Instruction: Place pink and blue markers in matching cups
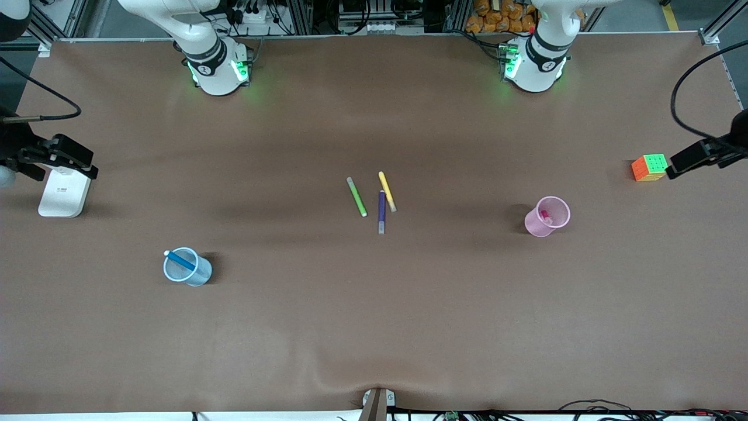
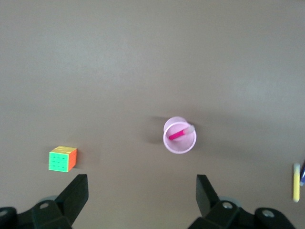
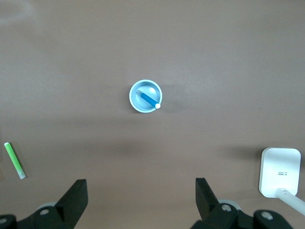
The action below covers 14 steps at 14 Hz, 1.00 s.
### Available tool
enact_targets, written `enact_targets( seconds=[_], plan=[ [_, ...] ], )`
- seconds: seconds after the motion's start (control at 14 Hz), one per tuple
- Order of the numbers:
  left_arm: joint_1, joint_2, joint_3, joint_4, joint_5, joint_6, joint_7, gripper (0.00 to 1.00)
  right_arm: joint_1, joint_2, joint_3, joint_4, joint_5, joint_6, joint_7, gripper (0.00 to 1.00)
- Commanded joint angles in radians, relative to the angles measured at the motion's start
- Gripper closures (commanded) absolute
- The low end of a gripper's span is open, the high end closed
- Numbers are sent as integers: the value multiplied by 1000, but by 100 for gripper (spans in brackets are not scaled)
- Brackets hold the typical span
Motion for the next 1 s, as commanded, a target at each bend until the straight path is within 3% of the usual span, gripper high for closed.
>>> enact_targets(
  seconds=[0.0,0.93],
  plan=[
    [10,-7,23,13,4,-51,100,0,-7,-32,4,-29,18,7,11,0],
    [7,-28,-33,13,-7,-38,108,0,-7,-23,2,-29,18,10,-1,0]
  ],
)
